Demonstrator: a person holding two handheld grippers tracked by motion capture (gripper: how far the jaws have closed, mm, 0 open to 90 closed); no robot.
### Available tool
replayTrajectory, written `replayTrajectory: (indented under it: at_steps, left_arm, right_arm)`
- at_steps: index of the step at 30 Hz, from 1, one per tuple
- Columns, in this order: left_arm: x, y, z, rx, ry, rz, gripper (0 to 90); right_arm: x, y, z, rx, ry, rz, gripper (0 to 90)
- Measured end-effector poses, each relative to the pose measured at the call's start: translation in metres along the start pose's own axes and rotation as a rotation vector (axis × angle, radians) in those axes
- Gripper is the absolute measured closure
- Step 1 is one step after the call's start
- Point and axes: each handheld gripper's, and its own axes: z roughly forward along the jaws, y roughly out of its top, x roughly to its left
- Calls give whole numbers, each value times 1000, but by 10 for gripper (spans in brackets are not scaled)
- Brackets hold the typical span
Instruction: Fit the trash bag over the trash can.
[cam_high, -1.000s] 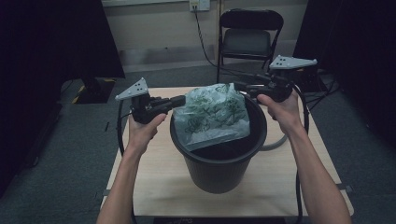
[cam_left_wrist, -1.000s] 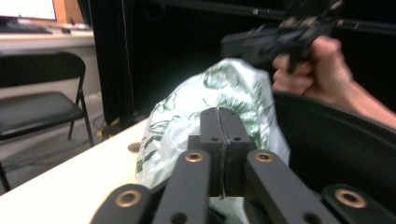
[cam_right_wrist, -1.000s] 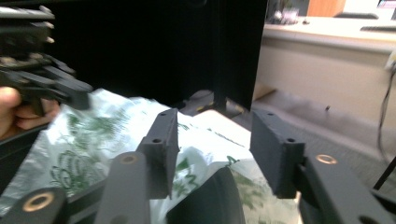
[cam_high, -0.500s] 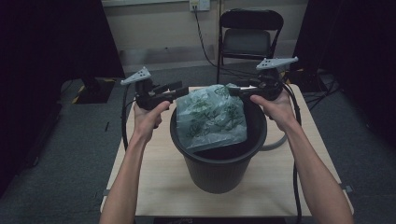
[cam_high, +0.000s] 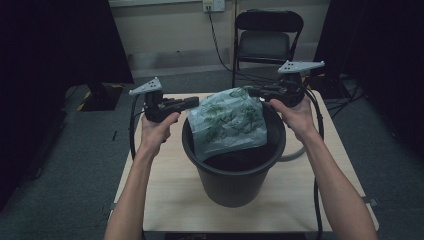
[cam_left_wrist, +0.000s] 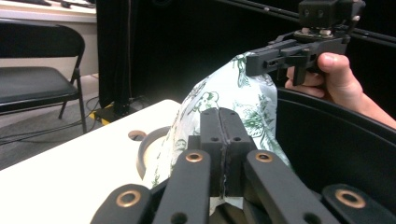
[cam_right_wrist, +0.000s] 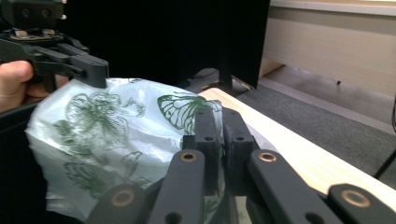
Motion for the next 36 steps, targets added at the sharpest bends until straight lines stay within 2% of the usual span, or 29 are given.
replayTrajectory:
  at_steps: [2, 4, 5, 6, 10, 11, 12, 13, 14, 15, 16, 17, 18, 20, 22, 23, 25, 27, 28, 29, 30, 31, 32, 33, 34, 36]
  left_arm:
    - [-6, 3, -3, -4, -2, 23, 900]
    - [-18, 6, -9, -27, -25, 37, 900]
    - [-18, 6, -9, -27, -25, 37, 900]
    - [-30, 7, -12, -26, -37, 62, 900]
    - [-49, 1, -17, -35, -61, 87, 900]
    - [-51, -1, -18, -42, -60, 80, 900]
    - [-52, -1, -20, -47, -30, 75, 883]
    - [-53, 1, -22, -53, 24, 85, 839]
    - [-51, 3, -23, -63, 35, 84, 779]
    - [-46, 6, -24, -85, 7, 64, 733]
    - [-40, 9, -25, -105, 5, 52, 707]
    - [-33, 13, -25, -113, 30, 42, 698]
    - [-28, 15, -24, -109, 37, 39, 693]
    - [-13, 16, -15, -71, 47, 8, 647]
    - [-5, 12, -7, -39, 41, -12, 598]
    - [-5, 12, -7, -39, 41, -12, 589]
    - [4, 6, 4, 26, 47, -42, 558]
    - [9, 1, 7, 56, 52, -61, 548]
    - [12, -2, 7, 53, 31, -85, 568]
    - [13, -3, 7, 41, -9, -104, 607]
    - [13, -3, 7, 41, -20, -94, 683]
    - [11, -2, 7, 43, -27, -84, 717]
    - [11, -2, 7, 43, -27, -84, 760]
    - [8, 0, 7, 61, -17, -60, 764]
    - [7, 2, 7, 65, -5, -49, 773]
    - [3, 4, 3, 46, 21, -17, 843]
  right_arm:
    - [3, 2, -4, -9, 15, 0, 886]
    - [9, 5, -10, -24, 34, -11, 887]
    - [13, 5, -14, -35, 49, -16, 887]
    - [15, 4, -16, -35, 54, -20, 887]
    - [25, -2, -27, -14, 52, -44, 892]
    - [27, -4, -30, -14, 62, -45, 893]
    - [29, -7, -32, -11, 74, -42, 894]
    - [31, -9, -33, -3, 85, -43, 894]
    - [33, -13, -33, 12, 94, -45, 893]
    - [34, -16, -33, 35, 102, -51, 893]
    - [34, -18, -32, 54, 95, -56, 894]
    - [33, -20, -33, 59, 90, -52, 894]
    - [30, -21, -34, 46, 111, -34, 895]
    - [30, -20, -35, 48, 103, -44, 896]
    - [31, -19, -33, 57, 100, -59, 895]
    - [31, -19, -33, 57, 100, -59, 895]
    - [32, -18, -31, 57, 94, -67, 884]
    - [32, -17, -32, 50, 91, -69, 852]
    - [32, -17, -32, 47, 87, -69, 833]
    - [32, -16, -33, 45, 83, -68, 805]
    - [32, -16, -33, 45, 81, -66, 781]
    - [31, -16, -33, 46, 79, -63, 764]
    - [31, -16, -33, 46, 79, -63, 764]
    - [32, -15, -32, 49, 66, -68, 691]
    - [31, -14, -33, 44, 62, -62, 690]
    - [31, -11, -33, 22, 69, -64, 661]
